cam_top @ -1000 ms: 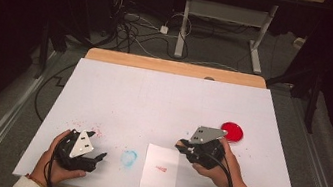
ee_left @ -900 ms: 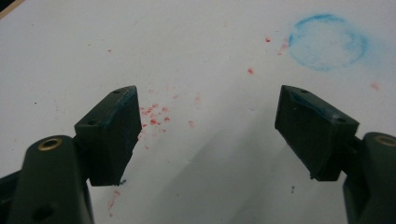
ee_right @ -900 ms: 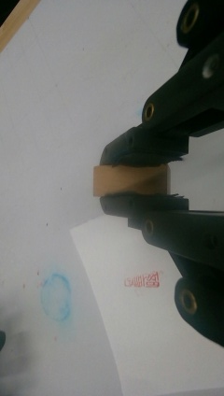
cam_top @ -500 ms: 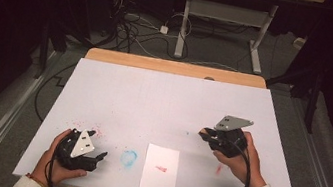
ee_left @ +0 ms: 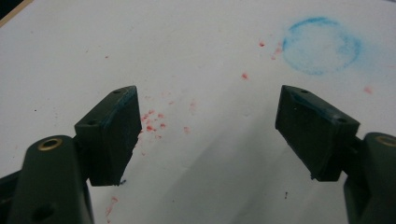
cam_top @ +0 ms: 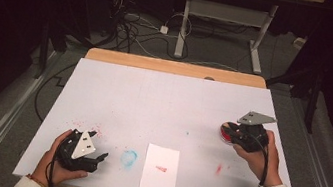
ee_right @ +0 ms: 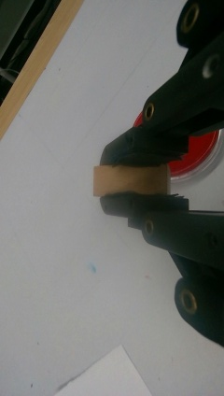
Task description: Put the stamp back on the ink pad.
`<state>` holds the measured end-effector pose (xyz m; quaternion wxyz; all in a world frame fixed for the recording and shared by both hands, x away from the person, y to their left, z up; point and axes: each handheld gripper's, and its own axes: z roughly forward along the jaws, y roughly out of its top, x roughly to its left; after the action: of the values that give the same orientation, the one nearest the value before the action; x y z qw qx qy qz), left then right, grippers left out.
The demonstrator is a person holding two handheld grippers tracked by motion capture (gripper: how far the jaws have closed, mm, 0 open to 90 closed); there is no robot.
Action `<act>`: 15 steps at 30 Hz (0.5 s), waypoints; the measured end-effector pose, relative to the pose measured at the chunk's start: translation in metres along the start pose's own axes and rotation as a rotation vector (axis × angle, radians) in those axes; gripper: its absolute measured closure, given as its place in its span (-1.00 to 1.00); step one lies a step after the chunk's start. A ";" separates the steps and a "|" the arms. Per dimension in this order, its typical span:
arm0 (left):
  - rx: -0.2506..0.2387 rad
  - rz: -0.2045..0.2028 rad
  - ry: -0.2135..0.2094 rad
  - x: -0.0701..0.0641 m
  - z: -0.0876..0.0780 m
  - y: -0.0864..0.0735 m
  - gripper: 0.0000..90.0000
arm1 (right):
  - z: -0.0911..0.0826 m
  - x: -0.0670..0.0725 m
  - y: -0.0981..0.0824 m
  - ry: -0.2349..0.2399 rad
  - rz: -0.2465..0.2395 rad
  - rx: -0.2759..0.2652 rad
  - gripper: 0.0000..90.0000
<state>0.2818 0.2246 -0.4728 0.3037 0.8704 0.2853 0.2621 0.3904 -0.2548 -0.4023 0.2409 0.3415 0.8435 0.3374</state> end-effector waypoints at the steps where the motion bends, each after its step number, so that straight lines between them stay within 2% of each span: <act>1: -0.002 -0.003 0.000 0.000 0.000 0.000 -0.52 | 0.001 -0.003 -0.001 -0.007 0.010 0.005 0.69; 8: 0.001 -0.003 -0.004 0.000 0.001 0.000 -0.53 | 0.014 -0.016 -0.010 -0.018 0.061 0.052 0.69; 15: 0.006 -0.003 -0.006 0.000 0.002 0.000 -0.52 | 0.028 -0.026 -0.017 -0.040 0.112 0.124 0.69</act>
<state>0.2827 0.2235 -0.4740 0.3026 0.8716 0.2866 0.2581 0.4182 -0.2713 -0.4285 0.2169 0.4092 0.8373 0.2904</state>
